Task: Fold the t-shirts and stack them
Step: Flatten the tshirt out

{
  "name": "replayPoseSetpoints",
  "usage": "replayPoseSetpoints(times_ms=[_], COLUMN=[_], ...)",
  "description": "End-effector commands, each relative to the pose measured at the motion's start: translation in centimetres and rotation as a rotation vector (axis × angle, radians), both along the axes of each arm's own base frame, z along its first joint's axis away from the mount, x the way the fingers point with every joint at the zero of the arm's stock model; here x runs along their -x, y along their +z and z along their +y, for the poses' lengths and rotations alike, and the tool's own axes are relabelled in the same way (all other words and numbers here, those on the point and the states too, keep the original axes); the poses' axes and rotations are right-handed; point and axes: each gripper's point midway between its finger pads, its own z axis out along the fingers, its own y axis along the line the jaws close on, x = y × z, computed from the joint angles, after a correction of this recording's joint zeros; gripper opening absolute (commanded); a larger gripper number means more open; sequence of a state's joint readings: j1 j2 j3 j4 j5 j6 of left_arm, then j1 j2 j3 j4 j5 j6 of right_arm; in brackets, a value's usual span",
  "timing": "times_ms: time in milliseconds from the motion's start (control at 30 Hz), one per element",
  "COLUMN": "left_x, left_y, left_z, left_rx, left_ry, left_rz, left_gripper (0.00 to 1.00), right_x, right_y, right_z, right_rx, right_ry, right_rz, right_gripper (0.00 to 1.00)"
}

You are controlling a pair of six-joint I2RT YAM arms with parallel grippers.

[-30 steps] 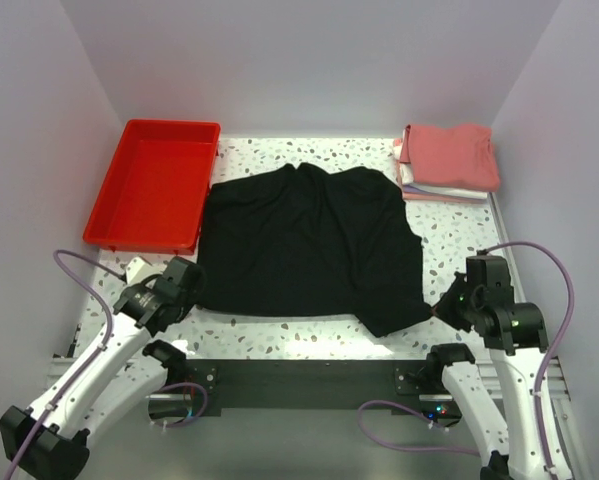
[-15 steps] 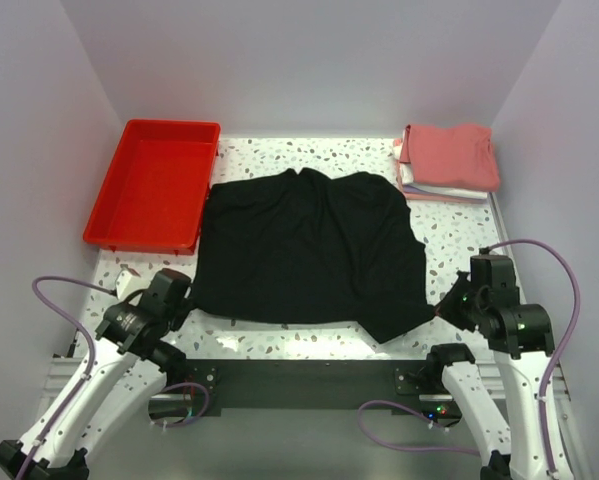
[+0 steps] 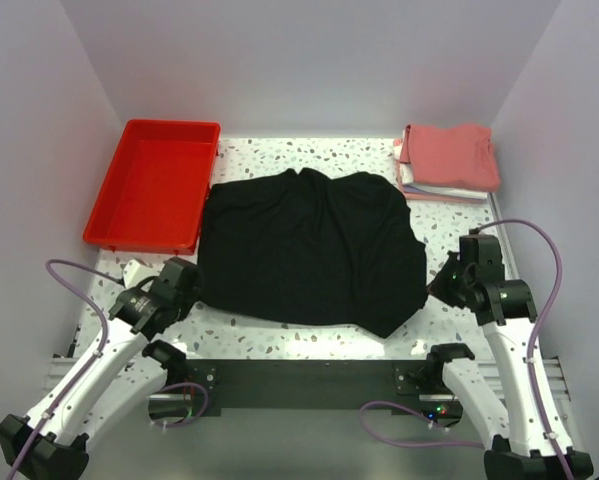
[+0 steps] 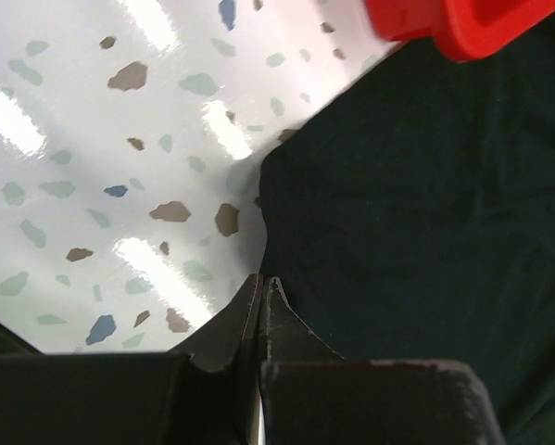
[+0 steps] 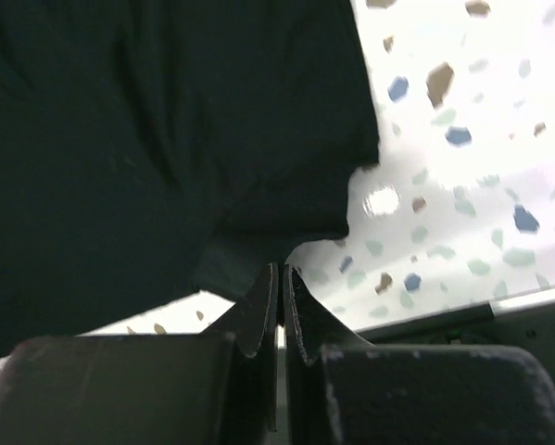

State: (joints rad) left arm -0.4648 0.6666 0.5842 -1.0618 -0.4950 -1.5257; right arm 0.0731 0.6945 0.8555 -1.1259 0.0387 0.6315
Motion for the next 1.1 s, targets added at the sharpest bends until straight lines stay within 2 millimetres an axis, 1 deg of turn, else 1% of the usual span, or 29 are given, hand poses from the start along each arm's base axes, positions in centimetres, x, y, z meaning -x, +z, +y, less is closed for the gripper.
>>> replayPoseSetpoints(times_ms=[0,100,133,167,233,267,333,367,400,433,467,500,533,567,600,633,667,700,733,767,800,833,867,900,933,967,1000,1033,1067], left_x=[-3.3,-5.0,-5.6,-6.2,-7.4,-8.0,-9.1,-9.4,-9.8,-9.9,-9.8,-9.9,-9.7,-9.2,-8.9,-8.6,-7.9,-7.4,-6.4,-6.4,-6.2,-4.9,-5.1,-4.6,-3.4,-3.2,-2.6,-1.5,-0.8], left_y=[4.0,6.4,7.4,8.9,11.2,13.1,16.2,18.7,20.7,22.3,24.9,27.3,28.8,31.3,33.6,35.3,37.7,39.9,42.4,43.5,44.3,46.9,47.7,48.5,50.5,51.1,51.8,53.1,53.6], left_z=[0.5,0.1,0.0,-0.2,-0.4,-0.5,-1.0,-1.0,-1.1,-0.9,-0.9,-1.0,-0.8,-0.5,-0.7,-0.7,-0.7,-1.1,-0.8,-0.9,-1.0,-0.6,-0.8,-0.9,-0.4,-0.5,-0.3,0.2,0.3], left_rx=[-0.027,-0.03,-0.033,-0.026,-0.043,-0.034,-0.042,-0.03,-0.019,-0.043,-0.03,-0.014,-0.036,-0.018,0.008,-0.026,-0.018,-0.007,-0.035,-0.045,-0.068,-0.07,-0.083,-0.102,-0.099,-0.103,-0.113,-0.107,-0.104], left_ry=[0.036,0.018,0.01,0.008,-0.01,-0.012,-0.046,-0.043,-0.039,-0.059,-0.058,-0.06,-0.078,-0.065,-0.072,-0.112,-0.128,-0.161,-0.181,-0.193,-0.221,-0.224,-0.24,-0.268,-0.266,-0.275,-0.278,-0.276,-0.281], left_rz=[-0.171,-0.254,-0.284,-0.323,-0.393,-0.438,-0.526,-0.584,-0.645,-0.681,-0.743,-0.815,-0.848,-0.908,-0.981,-1.025,-1.088,-1.154,-1.207,-1.218,-1.217,-1.269,-1.271,-1.285,-1.331,-1.339,-1.356,-1.393,-1.411], left_gripper=[0.0,0.0,0.0,0.0,0.0,0.0,0.0,0.0,0.0,0.0,0.0,0.0,0.0,0.0,0.0,0.0,0.0,0.0,0.0,0.0,0.0,0.0,0.0,0.0,0.0,0.0,0.0,0.0,0.0], right_x=[-4.8,-7.1,-8.3,-8.7,-9.4,-9.6,-9.8,-9.7,-9.5,-9.3,-9.3,-8.8,-8.7,-9.1,-8.2,-8.0,-7.9,-7.4,-7.2,-5.6,-6.0,-5.4,-4.8,-3.5,-2.7,-1.3,-0.6,0.5,1.7], right_y=[3.8,6.2,8.1,9.0,12.0,13.2,17.0,18.3,20.9,22.4,23.7,26.6,28.4,29.5,32.9,34.5,36.0,38.9,40.3,43.2,43.9,45.1,46.1,48.1,49.1,50.6,51.3,52.3,53.4], right_z=[-0.1,-0.2,-0.3,-0.5,-1.2,-1.4,-1.9,-2.7,-3.1,-3.5,-3.9,-4.0,-4.1,-4.2,-4.3,-4.5,-4.5,-4.6,-4.6,-4.7,-4.9,-5.1,-5.3,-5.6,-6.0,-6.1,-6.3,-6.3,-6.2], right_rx=[0.019,0.008,0.006,-0.001,0.007,0.005,0.006,0.033,0.043,0.066,0.082,0.083,0.097,0.108,0.111,0.14,0.152,0.156,0.193,0.195,0.211,0.243,0.253,0.258,0.289,0.303,0.31,0.322,0.329], right_ry=[0.005,-0.024,-0.044,-0.062,-0.115,-0.126,-0.157,-0.189,-0.202,-0.209,-0.223,-0.224,-0.22,-0.215,-0.219,-0.208,-0.204,-0.202,-0.18,-0.185,-0.194,-0.186,-0.195,-0.213,-0.222,-0.227,-0.233,-0.233,-0.224], right_rz=[-0.205,-0.319,-0.417,-0.458,-0.568,-0.607,-0.722,-0.76,-0.824,-0.858,-0.882,-0.947,-0.991,-1.008,-1.081,-1.114,-1.141,-1.196,-1.223,-1.291,-1.291,-1.317,-1.341,-1.393,-1.419,-1.464,-1.491,-1.533,-1.574], right_gripper=[0.0,0.0,0.0,0.0,0.0,0.0,0.0,0.0,0.0,0.0,0.0,0.0,0.0,0.0,0.0,0.0,0.0,0.0,0.0,0.0,0.0,0.0,0.0,0.0,0.0,0.0,0.0,0.0,0.0])
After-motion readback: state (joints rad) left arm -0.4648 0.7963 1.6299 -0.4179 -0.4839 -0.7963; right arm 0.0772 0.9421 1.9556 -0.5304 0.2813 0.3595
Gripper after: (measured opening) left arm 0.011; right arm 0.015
